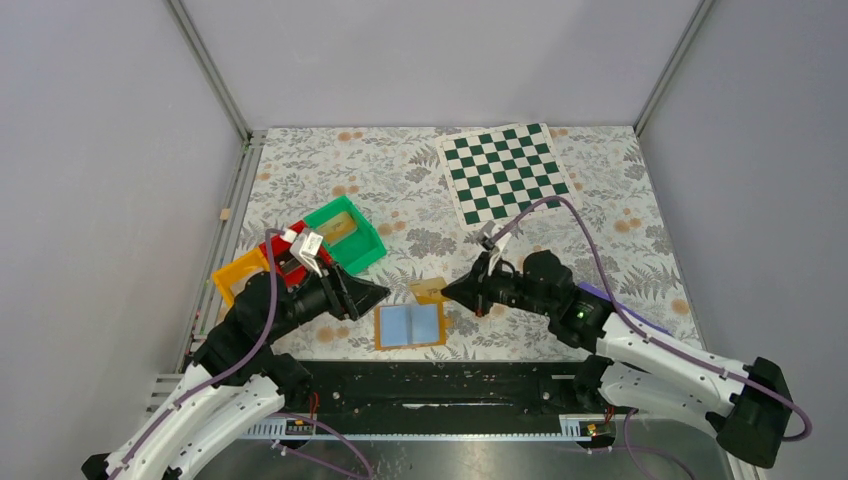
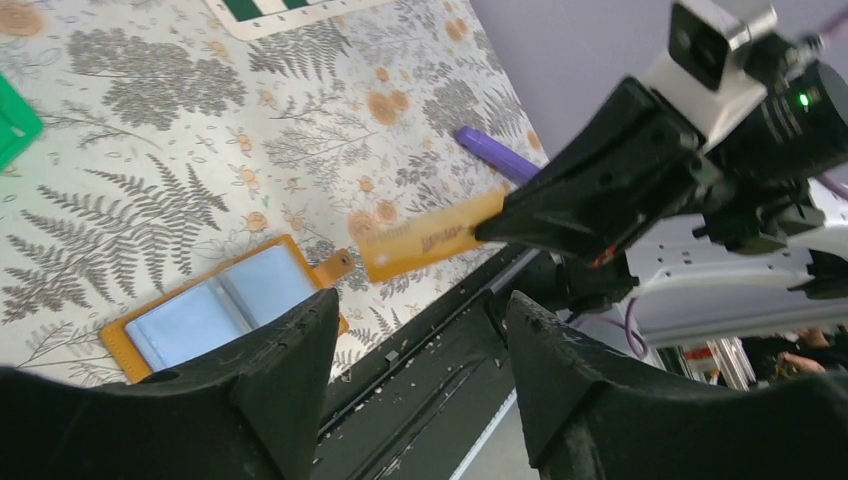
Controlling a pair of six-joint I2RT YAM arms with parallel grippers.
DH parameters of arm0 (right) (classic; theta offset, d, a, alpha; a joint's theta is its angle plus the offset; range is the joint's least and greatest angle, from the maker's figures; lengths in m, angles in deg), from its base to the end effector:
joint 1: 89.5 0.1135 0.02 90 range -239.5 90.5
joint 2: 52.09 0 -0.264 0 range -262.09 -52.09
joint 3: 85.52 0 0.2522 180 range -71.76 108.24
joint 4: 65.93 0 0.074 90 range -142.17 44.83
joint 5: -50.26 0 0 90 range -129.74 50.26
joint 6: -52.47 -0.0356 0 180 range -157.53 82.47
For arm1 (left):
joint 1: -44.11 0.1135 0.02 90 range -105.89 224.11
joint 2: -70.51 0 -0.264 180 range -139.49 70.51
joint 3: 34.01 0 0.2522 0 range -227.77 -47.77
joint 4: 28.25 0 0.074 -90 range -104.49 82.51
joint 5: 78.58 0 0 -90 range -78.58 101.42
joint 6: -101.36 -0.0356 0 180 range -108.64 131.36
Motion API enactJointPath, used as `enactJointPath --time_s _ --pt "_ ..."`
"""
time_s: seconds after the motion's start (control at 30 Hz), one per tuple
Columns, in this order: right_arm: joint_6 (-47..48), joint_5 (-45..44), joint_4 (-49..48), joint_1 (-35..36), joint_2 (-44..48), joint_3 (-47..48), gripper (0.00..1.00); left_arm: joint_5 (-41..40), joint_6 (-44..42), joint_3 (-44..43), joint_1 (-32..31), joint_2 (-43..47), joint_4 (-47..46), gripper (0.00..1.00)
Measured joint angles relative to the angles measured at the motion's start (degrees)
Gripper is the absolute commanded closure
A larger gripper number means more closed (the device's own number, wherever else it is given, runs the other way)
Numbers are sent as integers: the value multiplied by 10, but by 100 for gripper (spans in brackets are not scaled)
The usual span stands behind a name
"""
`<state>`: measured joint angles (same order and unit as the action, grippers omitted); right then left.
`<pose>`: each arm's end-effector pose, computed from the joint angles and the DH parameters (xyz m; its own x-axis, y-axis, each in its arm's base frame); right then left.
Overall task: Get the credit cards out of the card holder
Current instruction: Remove the credit card from the card holder.
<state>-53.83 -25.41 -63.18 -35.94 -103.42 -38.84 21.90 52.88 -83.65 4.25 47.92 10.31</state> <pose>0.1200 0.1774 0.2852 -0.3331 0.0067 -0.9429 -0.8666 0.3919 0.3089 0.0785 -0.0740 0.3079 -0.6231 -0.3289 -0.7096 0.4728 0.5644 -0.6767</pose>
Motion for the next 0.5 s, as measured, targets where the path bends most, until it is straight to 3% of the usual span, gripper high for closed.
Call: enactJointPath --time_s 0.2,0.5 --pt "-133 65 -40 -74 30 -7 100 57 7 0 0 -10 -46 43" --pt "-333 164 -220 -129 -2 -63 100 98 55 29 0 -45 -132 49"
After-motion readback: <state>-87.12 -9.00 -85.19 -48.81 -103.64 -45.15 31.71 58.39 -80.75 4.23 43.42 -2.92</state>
